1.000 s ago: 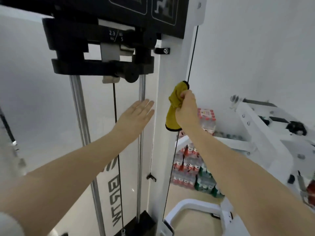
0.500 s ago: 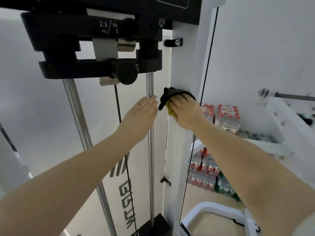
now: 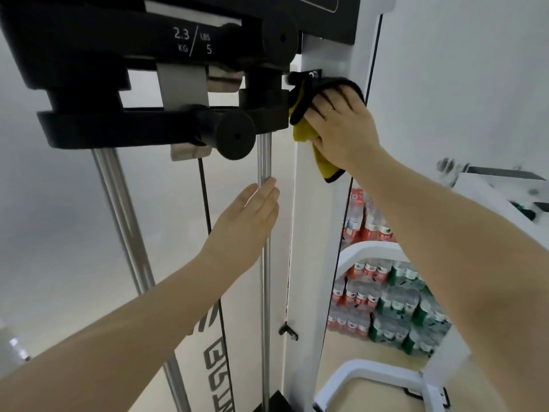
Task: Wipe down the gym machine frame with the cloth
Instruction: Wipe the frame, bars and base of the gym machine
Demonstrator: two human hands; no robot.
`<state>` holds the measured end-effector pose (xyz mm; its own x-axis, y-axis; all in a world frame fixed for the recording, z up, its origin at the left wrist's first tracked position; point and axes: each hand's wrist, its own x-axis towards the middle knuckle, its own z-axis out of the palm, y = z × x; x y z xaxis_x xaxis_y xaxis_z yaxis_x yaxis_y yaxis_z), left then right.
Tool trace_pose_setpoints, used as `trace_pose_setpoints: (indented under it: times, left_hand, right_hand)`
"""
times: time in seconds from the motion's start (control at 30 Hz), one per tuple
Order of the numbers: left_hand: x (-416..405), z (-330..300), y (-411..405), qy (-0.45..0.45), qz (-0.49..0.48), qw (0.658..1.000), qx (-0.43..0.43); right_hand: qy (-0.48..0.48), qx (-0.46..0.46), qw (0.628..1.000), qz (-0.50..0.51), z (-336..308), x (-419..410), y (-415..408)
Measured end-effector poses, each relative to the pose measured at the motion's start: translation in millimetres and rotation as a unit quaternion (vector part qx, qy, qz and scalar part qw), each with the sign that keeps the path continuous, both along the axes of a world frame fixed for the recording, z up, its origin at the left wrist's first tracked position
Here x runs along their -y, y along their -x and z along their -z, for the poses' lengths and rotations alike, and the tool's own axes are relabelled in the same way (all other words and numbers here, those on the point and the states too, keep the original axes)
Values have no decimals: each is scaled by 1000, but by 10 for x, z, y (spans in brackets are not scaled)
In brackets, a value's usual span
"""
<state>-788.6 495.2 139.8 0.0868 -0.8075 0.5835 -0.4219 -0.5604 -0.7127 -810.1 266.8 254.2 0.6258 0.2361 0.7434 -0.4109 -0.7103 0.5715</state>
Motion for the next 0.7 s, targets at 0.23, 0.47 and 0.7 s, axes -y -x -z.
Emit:
trace_pose_setpoints:
  times: [0.23,0.47,0.7]
  left_hand:
    - [1,-18,53,16,25,999,-29]
    - [-34,336,105,42,25,996,-71]
    - [-258,967,208,5,47,983,-176]
  right_hand:
    - [-41,-138,989,37,940,-177,77]
    - [-70,-483,864,125,2830,-378,494]
    - [-39,-280,957,70,2090,-199,182]
